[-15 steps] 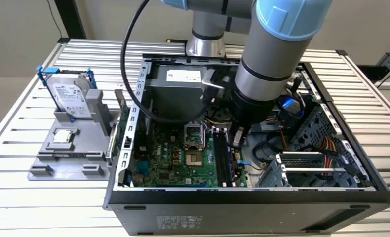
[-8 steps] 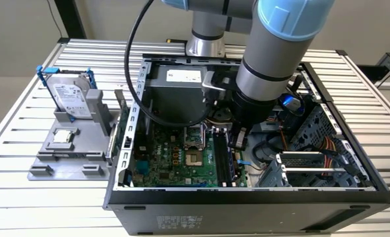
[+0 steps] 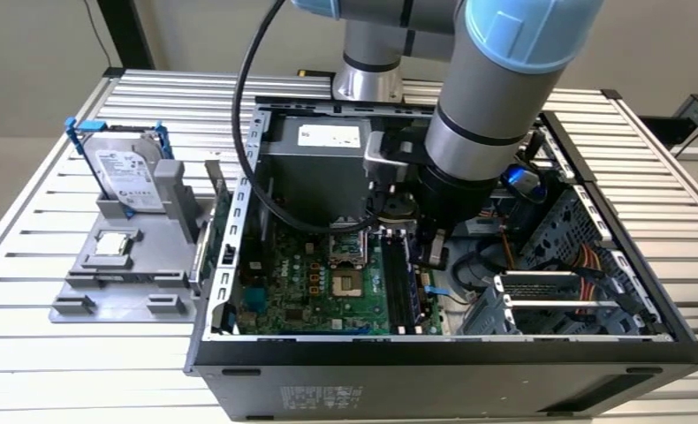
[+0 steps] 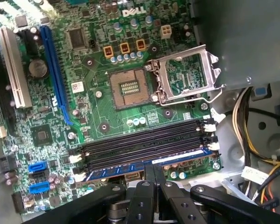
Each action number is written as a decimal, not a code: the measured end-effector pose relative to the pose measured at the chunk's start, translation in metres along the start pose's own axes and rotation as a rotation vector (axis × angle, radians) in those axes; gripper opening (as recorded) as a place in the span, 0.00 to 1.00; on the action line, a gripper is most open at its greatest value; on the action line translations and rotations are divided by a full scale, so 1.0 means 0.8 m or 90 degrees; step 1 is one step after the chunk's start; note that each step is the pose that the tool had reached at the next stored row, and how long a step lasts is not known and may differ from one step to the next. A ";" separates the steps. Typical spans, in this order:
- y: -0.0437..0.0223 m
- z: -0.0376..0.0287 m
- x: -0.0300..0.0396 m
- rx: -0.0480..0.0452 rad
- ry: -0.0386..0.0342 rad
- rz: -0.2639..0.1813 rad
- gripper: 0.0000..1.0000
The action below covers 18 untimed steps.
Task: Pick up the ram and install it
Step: 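Press down the ram until it locks into place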
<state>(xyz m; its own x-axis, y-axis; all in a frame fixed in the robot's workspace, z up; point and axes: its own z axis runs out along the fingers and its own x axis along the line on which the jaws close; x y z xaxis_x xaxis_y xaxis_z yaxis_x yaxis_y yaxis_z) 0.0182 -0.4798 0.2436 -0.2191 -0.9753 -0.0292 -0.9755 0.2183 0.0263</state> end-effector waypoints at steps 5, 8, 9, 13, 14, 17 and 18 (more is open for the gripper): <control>0.0000 0.0000 0.0000 -0.0011 0.0010 -0.038 0.00; 0.0000 0.0000 0.0000 -0.0018 0.0016 -0.061 0.00; -0.0001 0.0000 0.0000 -0.0020 0.0018 -0.069 0.00; 0.0000 0.0002 -0.0001 -0.0029 0.0025 -0.098 0.00; 0.0000 0.0002 -0.0001 -0.0030 0.0027 -0.104 0.00; 0.0000 0.0003 -0.0002 -0.0037 0.0034 -0.126 0.00; 0.0000 0.0003 -0.0002 -0.0038 0.0034 -0.130 0.00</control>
<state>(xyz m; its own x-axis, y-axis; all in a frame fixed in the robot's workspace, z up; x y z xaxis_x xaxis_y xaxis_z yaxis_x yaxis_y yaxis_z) 0.0182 -0.4797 0.2434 -0.0171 -0.9994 -0.0292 -0.9995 0.0163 0.0264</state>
